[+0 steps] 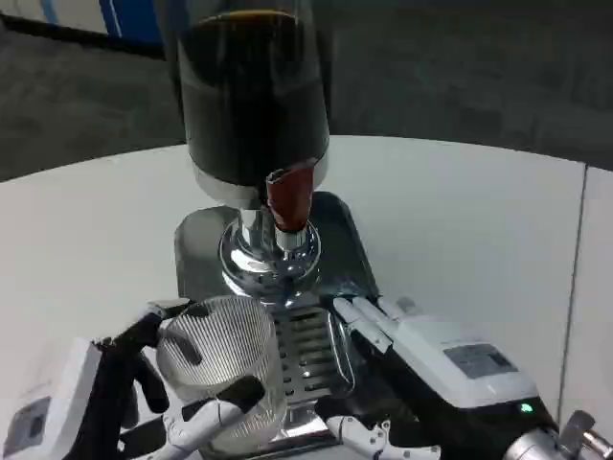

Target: Grasp the cup under the faucet to collect the drink, then remove the cup.

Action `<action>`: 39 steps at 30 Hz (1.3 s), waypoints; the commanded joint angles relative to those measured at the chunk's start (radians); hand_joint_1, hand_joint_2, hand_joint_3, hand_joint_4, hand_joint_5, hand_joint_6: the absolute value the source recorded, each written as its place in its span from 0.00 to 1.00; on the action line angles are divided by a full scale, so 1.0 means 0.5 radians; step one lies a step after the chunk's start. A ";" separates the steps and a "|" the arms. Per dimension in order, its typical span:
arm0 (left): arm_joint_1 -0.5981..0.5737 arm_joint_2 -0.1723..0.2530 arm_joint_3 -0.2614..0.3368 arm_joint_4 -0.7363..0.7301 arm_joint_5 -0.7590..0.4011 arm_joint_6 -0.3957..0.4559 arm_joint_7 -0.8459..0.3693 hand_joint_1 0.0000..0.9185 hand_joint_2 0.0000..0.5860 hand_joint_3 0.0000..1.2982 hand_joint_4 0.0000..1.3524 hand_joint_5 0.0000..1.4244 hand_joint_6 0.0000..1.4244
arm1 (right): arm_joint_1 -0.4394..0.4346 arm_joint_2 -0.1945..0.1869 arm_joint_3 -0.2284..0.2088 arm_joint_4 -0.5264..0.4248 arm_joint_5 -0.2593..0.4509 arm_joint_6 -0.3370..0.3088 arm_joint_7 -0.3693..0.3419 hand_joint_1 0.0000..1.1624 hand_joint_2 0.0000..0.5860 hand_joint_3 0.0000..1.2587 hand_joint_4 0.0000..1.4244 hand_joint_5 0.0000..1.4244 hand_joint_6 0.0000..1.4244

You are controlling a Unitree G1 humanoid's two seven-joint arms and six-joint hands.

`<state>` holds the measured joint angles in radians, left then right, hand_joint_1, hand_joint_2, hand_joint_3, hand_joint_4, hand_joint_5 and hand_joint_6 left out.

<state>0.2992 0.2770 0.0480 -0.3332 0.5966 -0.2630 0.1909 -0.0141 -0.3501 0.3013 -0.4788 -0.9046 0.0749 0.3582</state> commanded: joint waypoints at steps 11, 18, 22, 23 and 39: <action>-0.008 0.005 0.020 -0.025 -0.027 -0.053 0.010 0.30 0.85 0.58 0.69 0.68 0.84 | 0.005 0.012 0.009 -0.024 -0.002 0.014 0.018 0.20 0.69 0.00 0.00 0.00 0.00; -0.012 0.004 0.017 -0.014 -0.032 -0.051 0.005 0.30 0.85 0.58 0.69 0.68 0.84 | 0.012 0.013 0.009 -0.026 -0.005 0.014 0.018 0.20 0.69 0.00 0.00 0.00 0.00; -0.078 0.000 -0.013 0.053 -0.030 -0.046 0.003 0.30 0.85 0.58 0.69 0.68 0.84 | 0.012 0.014 0.007 -0.023 -0.007 0.016 0.014 0.20 0.69 0.00 0.00 0.00 0.00; -0.095 -0.001 -0.020 0.068 -0.027 -0.047 0.004 0.30 0.85 0.58 0.69 0.68 0.84 | 0.013 0.014 0.006 -0.025 -0.007 0.017 0.015 0.20 0.69 0.00 0.00 0.00 0.00; -0.365 -0.022 -0.118 0.331 -0.002 -0.027 0.053 0.29 0.85 0.58 0.69 0.68 0.84 | 0.061 -0.001 -0.020 -0.085 -0.020 0.053 0.024 0.20 0.69 0.00 0.00 0.00 0.00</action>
<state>0.1309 0.2741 -0.0072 -0.1779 0.5978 -0.2668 0.1919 0.0054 -0.3486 0.2972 -0.5056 -0.9126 0.0926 0.3586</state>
